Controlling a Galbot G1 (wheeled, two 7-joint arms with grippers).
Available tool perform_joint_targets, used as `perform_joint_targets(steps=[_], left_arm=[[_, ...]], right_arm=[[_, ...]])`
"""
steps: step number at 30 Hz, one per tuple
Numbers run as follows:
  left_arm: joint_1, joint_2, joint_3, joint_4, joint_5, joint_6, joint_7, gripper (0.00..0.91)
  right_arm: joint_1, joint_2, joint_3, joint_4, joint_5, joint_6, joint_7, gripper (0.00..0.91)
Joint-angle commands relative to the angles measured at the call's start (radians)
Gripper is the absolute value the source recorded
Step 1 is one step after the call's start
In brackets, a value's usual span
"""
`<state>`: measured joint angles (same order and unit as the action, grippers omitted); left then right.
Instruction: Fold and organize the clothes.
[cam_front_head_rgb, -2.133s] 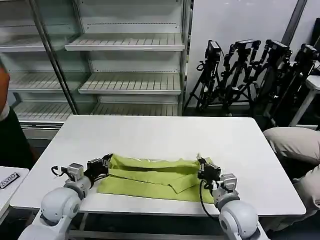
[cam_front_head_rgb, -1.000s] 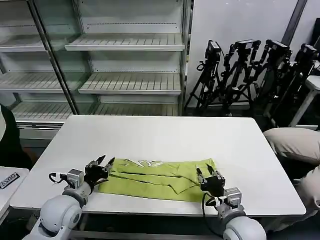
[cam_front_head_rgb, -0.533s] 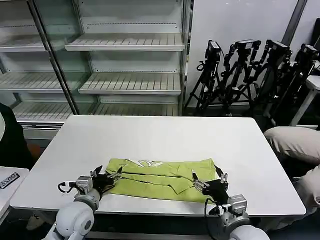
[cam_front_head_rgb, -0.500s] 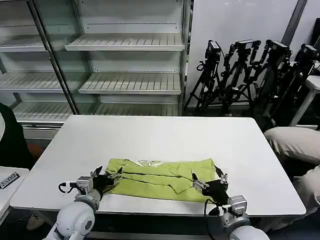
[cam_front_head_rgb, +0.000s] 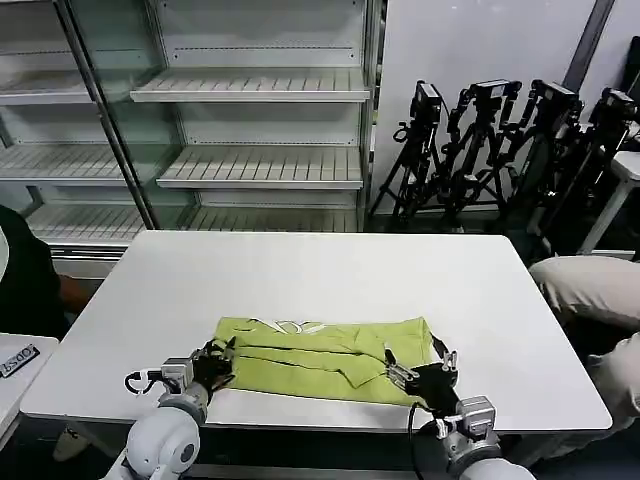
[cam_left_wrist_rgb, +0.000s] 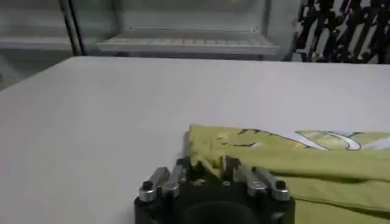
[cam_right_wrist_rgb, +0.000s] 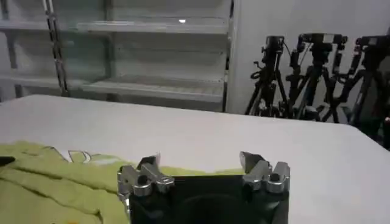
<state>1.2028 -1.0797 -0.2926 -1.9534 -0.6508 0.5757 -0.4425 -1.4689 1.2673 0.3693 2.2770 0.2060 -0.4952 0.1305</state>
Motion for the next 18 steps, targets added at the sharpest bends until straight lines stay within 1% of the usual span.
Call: perform_joint_targets(steps=[1, 2, 3, 8, 12, 14, 16, 18], left_arm=[[-0.01, -0.003, -0.006, 0.021, 0.085, 0.002, 0.009, 0.02], [-0.014, 0.006, -0.026, 0.024, 0.101, 0.002, 0.025, 0.01], [-0.014, 0.019, -0.046, 0.024, 0.128, 0.002, 0.055, 0.02], [0.032, 0.112, -0.201, 0.019, 0.124, 0.001, 0.129, 0.01], [0.072, 0.168, -0.368, 0.045, 0.201, -0.004, 0.211, 0.01], [0.087, 0.205, -0.488, 0.066, 0.219, -0.02, 0.236, 0.01], [0.073, 0.228, -0.539, 0.062, 0.192, -0.02, 0.24, 0.01], [0.055, 0.233, -0.557, 0.023, 0.182, -0.007, 0.238, 0.01]], right_arm=[[-0.007, 0.003, -0.003, 0.004, -0.013, 0.0, 0.003, 0.907], [-0.006, 0.001, -0.004, 0.004, -0.013, 0.0, 0.002, 0.907], [-0.006, -0.002, -0.005, 0.005, -0.013, 0.0, 0.002, 0.907], [0.005, -0.002, -0.007, -0.005, -0.013, 0.002, 0.002, 0.907], [0.01, 0.0, -0.007, -0.009, -0.013, 0.005, 0.002, 0.907], [0.008, -0.003, -0.005, -0.005, -0.013, 0.01, 0.002, 0.907], [0.006, -0.006, -0.001, -0.009, -0.013, 0.015, -0.001, 0.907], [0.001, -0.009, 0.001, -0.013, -0.016, 0.022, -0.001, 0.907]])
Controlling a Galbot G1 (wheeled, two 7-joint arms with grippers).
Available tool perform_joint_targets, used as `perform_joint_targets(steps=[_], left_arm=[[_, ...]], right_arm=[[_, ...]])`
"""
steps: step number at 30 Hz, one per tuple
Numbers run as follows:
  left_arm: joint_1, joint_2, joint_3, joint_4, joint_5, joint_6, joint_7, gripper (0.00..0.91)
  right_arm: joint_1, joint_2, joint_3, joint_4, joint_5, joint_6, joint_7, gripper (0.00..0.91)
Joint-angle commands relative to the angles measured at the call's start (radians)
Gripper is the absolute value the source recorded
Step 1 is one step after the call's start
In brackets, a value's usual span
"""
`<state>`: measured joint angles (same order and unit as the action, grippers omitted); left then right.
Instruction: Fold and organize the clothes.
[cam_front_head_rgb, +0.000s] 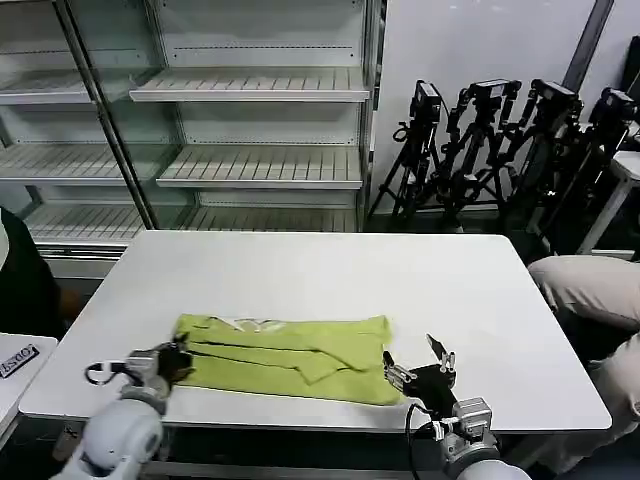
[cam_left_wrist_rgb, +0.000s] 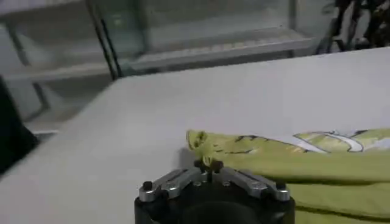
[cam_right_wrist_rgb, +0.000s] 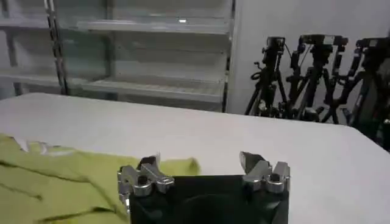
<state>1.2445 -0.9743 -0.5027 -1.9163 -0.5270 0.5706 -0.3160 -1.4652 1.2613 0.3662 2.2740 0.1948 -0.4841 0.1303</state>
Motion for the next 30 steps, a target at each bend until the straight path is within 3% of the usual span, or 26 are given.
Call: perform_joint_targets(steps=[1, 3, 8, 13, 16, 28, 30], left_arm=[[0.003, 0.123, -0.336, -0.046, 0.059, 0.006, 0.104, 0.01], [0.005, 0.109, -0.288, -0.15, 0.07, 0.006, 0.095, 0.01], [-0.025, 0.015, 0.018, -0.34, 0.151, 0.008, 0.07, 0.01], [-0.061, -0.074, 0.34, -0.35, 0.172, 0.007, 0.021, 0.01], [-0.053, -0.119, 0.436, -0.325, 0.227, 0.007, 0.021, 0.01], [-0.088, -0.148, 0.48, -0.262, 0.261, 0.008, 0.037, 0.01], [-0.095, -0.148, 0.475, -0.243, 0.252, 0.008, 0.04, 0.05]], right_arm=[[-0.004, -0.005, 0.005, -0.013, -0.005, 0.012, 0.0, 0.907], [-0.004, -0.004, 0.006, -0.016, -0.007, 0.013, 0.0, 0.907], [-0.017, 0.001, 0.018, -0.005, -0.014, 0.022, 0.003, 0.907], [-0.045, 0.0, 0.045, 0.018, -0.029, 0.024, 0.003, 0.907], [-0.05, 0.003, 0.059, 0.018, -0.042, 0.033, 0.003, 0.907], [-0.046, 0.009, 0.066, 0.015, -0.042, 0.036, 0.002, 0.907], [-0.043, 0.009, 0.063, 0.013, -0.042, 0.036, 0.001, 0.907]])
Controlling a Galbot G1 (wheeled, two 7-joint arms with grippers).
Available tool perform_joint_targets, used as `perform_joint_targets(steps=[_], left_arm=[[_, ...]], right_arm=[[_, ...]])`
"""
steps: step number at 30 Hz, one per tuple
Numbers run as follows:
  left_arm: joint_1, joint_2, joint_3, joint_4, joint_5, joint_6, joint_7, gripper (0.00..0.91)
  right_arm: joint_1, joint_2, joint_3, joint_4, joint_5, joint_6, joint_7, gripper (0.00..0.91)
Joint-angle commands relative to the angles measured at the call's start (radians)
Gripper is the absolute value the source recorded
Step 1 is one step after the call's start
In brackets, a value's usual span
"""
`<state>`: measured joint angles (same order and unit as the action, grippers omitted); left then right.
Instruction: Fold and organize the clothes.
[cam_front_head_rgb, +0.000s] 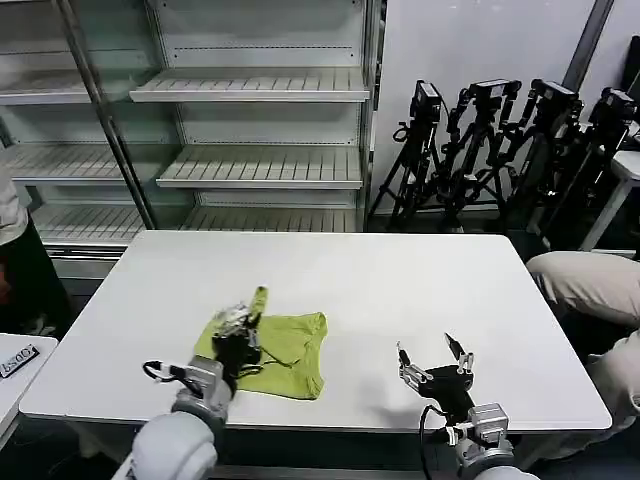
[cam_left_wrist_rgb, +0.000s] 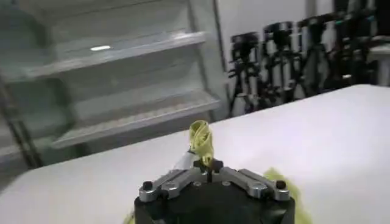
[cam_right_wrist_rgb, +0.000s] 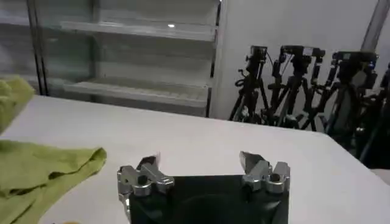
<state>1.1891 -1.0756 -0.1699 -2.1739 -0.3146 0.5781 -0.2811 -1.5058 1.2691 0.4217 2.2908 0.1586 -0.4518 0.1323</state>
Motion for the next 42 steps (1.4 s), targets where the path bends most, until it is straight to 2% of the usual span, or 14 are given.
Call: perform_joint_targets(steps=[1, 6, 9, 13, 17, 20, 25, 31, 32, 33, 42], left_arm=[[-0.041, -0.044, 0.141, 0.017, 0.033, 0.0, 0.014, 0.907], [-0.053, -0.053, 0.113, -0.017, -0.047, -0.005, 0.018, 0.907], [-0.057, -0.033, 0.047, -0.065, -0.109, -0.043, 0.016, 0.907], [-0.044, 0.032, -0.128, -0.093, -0.174, -0.038, 0.015, 0.907], [0.006, 0.099, -0.281, 0.07, -0.186, -0.001, -0.001, 0.907], [0.052, 0.12, -0.307, 0.164, -0.234, 0.0, -0.016, 0.907], [0.102, 0.113, -0.299, 0.208, -0.263, 0.003, -0.01, 0.907], [0.083, 0.092, -0.256, 0.252, -0.306, 0.004, 0.005, 0.907], [0.077, 0.09, -0.254, 0.257, -0.321, 0.004, 0.02, 0.595], [0.075, 0.089, -0.249, 0.255, -0.342, 0.004, 0.031, 0.01], [0.053, 0.067, -0.204, 0.24, -0.373, 0.002, 0.041, 0.02]], right_arm=[[0.001, 0.0, 0.006, -0.004, -0.005, 0.003, -0.001, 0.907], [0.014, 0.002, -0.001, -0.011, -0.005, 0.002, -0.002, 0.907], [0.019, 0.002, -0.003, -0.017, -0.005, 0.002, -0.005, 0.907], [0.018, 0.003, -0.002, -0.022, -0.005, 0.005, -0.008, 0.907], [0.019, 0.002, -0.001, -0.028, -0.005, 0.011, -0.011, 0.907], [0.025, 0.002, -0.005, -0.034, -0.005, 0.012, -0.012, 0.907], [0.027, -0.001, -0.01, -0.034, -0.005, 0.011, -0.011, 0.907], [0.018, -0.003, -0.008, -0.025, -0.005, 0.01, -0.01, 0.907], [0.015, -0.004, -0.007, -0.022, -0.005, 0.01, -0.01, 0.907], [0.014, -0.005, -0.006, -0.021, -0.005, 0.01, -0.01, 0.907], [0.004, -0.012, 0.001, -0.007, -0.005, 0.008, -0.008, 0.907]])
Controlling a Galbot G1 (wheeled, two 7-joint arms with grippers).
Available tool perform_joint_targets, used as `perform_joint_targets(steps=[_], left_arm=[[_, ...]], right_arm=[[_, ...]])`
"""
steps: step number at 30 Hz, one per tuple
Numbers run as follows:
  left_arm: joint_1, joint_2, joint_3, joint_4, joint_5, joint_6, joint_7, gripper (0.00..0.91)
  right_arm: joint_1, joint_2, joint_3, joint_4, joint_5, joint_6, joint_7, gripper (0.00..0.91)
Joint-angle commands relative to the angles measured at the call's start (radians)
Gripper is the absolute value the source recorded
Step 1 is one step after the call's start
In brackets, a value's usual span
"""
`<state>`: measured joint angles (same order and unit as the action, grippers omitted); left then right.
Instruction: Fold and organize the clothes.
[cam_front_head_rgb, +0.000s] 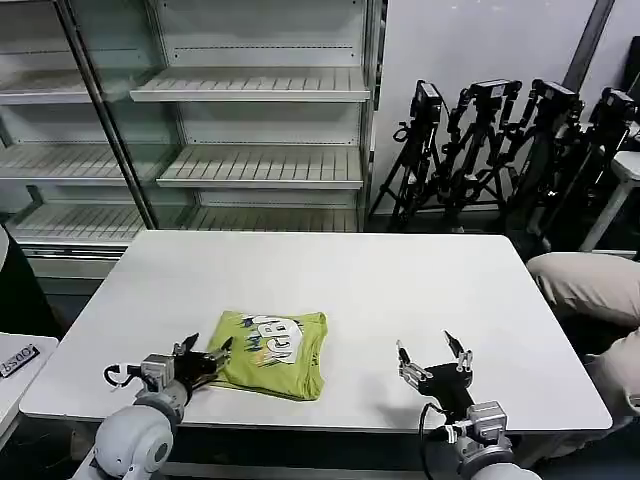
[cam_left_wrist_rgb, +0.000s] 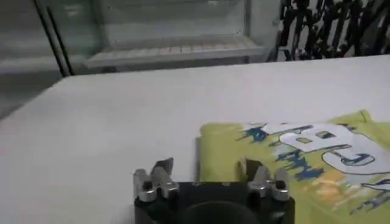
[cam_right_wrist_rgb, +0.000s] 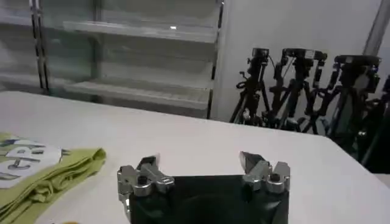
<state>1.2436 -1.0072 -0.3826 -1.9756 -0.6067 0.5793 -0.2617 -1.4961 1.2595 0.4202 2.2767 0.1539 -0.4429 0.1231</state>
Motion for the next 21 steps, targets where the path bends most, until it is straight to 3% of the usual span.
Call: perform_joint_targets(steps=[1, 11, 17, 21], left_arm=[[-0.002, -0.005, 0.011, 0.04, -0.083, 0.001, 0.021, 0.02], [-0.005, -0.019, 0.002, 0.047, -0.014, -0.001, 0.057, 0.01], [0.032, 0.039, -0.222, 0.014, 0.028, -0.001, 0.2, 0.0], [0.07, 0.128, -0.456, 0.041, 0.218, -0.001, 0.333, 0.0]], right_arm=[[-0.005, -0.002, 0.003, 0.008, 0.0, -0.001, 0.001, 0.907], [-0.001, -0.003, 0.002, 0.013, 0.002, -0.002, 0.002, 0.907], [0.003, -0.005, 0.002, 0.024, 0.007, -0.002, 0.002, 0.907], [0.011, -0.004, 0.004, 0.027, 0.012, -0.001, 0.001, 0.907]])
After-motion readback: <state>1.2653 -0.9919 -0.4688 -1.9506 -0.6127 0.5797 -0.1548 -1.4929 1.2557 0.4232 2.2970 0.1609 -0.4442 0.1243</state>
